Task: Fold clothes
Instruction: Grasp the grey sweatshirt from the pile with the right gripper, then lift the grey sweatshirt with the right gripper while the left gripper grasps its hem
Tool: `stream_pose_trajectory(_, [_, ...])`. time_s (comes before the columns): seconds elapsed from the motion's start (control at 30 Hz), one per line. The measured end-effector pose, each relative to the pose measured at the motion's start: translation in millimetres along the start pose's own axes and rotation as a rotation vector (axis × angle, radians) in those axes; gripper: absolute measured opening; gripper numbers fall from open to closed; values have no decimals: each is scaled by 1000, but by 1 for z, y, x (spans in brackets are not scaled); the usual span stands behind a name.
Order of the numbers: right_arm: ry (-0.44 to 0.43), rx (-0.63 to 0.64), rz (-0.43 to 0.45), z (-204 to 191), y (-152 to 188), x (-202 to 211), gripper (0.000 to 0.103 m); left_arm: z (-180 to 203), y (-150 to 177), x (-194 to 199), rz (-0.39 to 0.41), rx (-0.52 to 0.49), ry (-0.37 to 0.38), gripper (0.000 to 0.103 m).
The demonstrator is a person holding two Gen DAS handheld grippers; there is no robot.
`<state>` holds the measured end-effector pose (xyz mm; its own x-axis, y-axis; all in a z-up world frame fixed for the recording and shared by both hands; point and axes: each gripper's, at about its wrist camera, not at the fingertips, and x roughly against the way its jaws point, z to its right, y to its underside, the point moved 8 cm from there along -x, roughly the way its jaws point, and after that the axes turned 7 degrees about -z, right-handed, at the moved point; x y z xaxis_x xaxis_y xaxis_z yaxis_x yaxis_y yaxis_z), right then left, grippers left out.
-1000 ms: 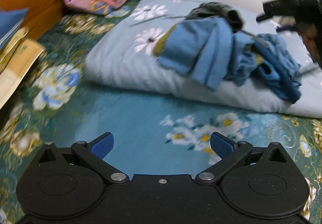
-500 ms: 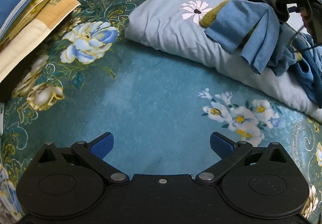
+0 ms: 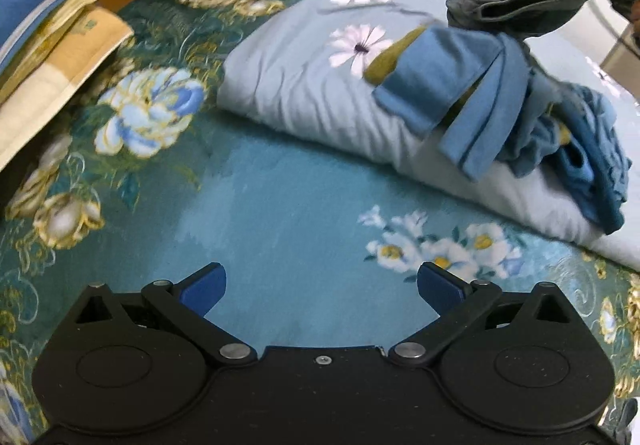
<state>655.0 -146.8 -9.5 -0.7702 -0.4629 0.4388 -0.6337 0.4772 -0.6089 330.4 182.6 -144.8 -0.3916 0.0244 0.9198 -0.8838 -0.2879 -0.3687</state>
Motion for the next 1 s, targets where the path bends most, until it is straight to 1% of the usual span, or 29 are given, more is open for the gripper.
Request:
stream_pose_trajectory(0.13, [-139, -25, 83, -32, -19, 69, 3, 6, -9, 19, 41, 6, 37, 101])
stream_pose_trajectory(0.23, [-204, -29, 109, -50, -26, 121, 3, 11, -14, 38, 80, -11, 62, 101])
stream_pose_trajectory(0.33, [-253, -7, 126, -68, -19, 180, 3, 13, -16, 56, 116, -27, 89, 101])
stream_pose_trajectory(0.5, [-252, 57, 172, -83, 2, 284, 3, 19, -14, 81, 155, -49, 145, 101])
stream_pose_trajectory(0.6, [-206, 88, 201, -80, 23, 350, 3, 31, -12, 95, 176, -96, 188, 101])
stream_pose_trajectory(0.7, [-141, 79, 213, -69, 49, 418, 3, 45, -7, 104, 181, -149, 231, 101])
stream_pose_trajectory(0.77, [-75, 46, 236, -56, 67, 463, 3, 54, -1, 107, 173, -180, 255, 101])
stream_pose_trajectory(0.8, [-46, 15, 251, -48, 77, 482, 3, 59, 2, 107, 164, -196, 267, 101])
stream_pose_trajectory(0.87, [-18, -83, 300, -27, 98, 521, 3, 71, 10, 106, 143, -229, 289, 101])
stream_pose_trajectory(0.93, [30, -156, 340, -3, 118, 544, 3, 82, 18, 103, 119, -262, 308, 101])
stream_pose_trajectory(1.0, [102, -213, 334, 21, 137, 555, 4, 99, 25, 99, 89, -296, 330, 101])
